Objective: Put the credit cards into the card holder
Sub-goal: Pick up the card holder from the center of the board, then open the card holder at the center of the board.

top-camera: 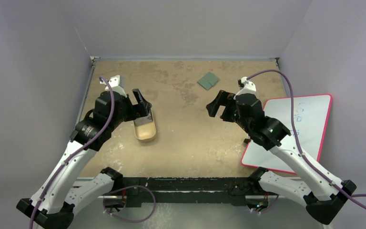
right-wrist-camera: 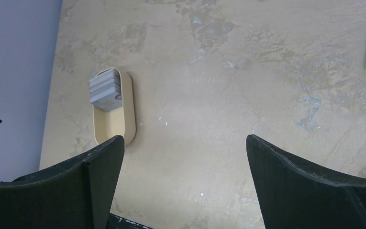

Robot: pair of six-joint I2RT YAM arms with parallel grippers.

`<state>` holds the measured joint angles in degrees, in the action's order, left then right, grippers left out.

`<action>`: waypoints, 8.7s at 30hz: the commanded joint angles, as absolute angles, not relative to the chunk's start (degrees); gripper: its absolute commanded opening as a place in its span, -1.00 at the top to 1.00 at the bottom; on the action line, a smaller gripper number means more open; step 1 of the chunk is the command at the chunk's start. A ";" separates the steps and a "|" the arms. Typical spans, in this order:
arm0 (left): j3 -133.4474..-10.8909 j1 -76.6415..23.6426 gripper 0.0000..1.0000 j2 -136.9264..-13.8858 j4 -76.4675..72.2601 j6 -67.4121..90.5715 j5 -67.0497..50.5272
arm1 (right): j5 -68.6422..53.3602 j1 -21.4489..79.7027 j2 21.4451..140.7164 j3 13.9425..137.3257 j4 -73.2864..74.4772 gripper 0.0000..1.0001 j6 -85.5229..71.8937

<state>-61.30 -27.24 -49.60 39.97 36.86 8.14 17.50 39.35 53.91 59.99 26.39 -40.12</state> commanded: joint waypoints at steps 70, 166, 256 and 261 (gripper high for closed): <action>-42.99 -26.76 -0.78 -47.92 15.72 18.15 5.25 | 27.12 20.16 128.80 104.12 8.28 -0.05 -34.14; -40.45 -31.64 1.00 -60.02 -3.43 43.64 -12.84 | -20.73 31.77 62.60 53.07 -6.33 0.07 -40.42; -43.71 -37.39 0.08 -72.49 7.47 46.57 -5.75 | -1.34 33.90 67.17 35.93 15.28 1.00 -36.01; -44.95 -40.15 0.08 -76.81 5.72 46.49 -4.37 | 3.07 33.84 68.72 36.27 18.40 1.00 -40.70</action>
<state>-41.80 -38.33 -73.97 8.27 46.30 -6.66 -3.27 34.06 68.05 35.59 14.22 -35.77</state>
